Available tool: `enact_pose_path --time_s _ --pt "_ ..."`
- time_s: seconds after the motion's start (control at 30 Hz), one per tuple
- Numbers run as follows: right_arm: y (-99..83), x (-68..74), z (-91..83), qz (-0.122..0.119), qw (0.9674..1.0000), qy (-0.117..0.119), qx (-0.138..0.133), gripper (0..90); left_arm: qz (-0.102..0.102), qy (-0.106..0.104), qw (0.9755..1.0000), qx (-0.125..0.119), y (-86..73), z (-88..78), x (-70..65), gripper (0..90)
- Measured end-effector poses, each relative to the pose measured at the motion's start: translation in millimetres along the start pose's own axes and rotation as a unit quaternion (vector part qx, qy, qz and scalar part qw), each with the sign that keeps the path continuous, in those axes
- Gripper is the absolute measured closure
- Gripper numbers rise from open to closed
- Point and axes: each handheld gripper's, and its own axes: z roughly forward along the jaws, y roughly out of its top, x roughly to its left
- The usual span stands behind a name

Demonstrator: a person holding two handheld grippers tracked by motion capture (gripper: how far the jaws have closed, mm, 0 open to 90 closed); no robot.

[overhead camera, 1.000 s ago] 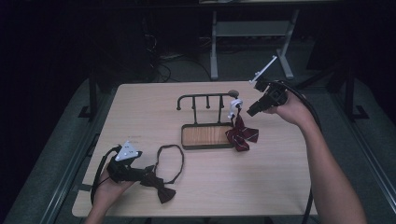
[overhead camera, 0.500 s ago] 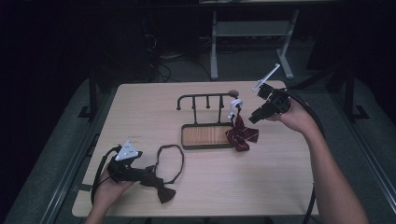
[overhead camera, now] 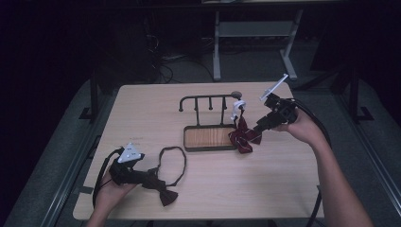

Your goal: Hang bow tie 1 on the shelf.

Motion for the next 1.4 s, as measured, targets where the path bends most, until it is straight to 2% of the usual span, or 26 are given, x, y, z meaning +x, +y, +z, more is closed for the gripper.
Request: enact_pose_path --time_s 0.5,0.8,1.03,1.17,1.4 --pt "-30.2 8.8 17.3 0.003 0.9998 0.014 -0.013 56.5 -0.004 -0.002 1.0000 0.000 0.0 0.9 0.2 27.4" --pt "-45.5 18.0 30.4 -0.001 0.9998 0.014 -0.017 54.0 -0.001 -0.002 1.0000 0.000 0.9 3.2 -0.4 27.5" --pt "-52.9 27.2 38.9 -0.007 0.9998 0.017 -0.011 53.1 -0.001 -0.003 1.0000 -0.001 1.2 3.6 -0.9 27.5" --pt "-57.9 30.2 42.4 -0.007 0.9998 0.019 -0.009 52.1 -0.009 -0.006 0.9999 -0.003 1.1 4.6 -1.7 27.4" --pt "-67.7 31.9 46.5 -0.004 0.9996 0.023 -0.013 51.4 0.002 -0.006 1.0000 0.005 2.3 5.4 -0.6 27.3"
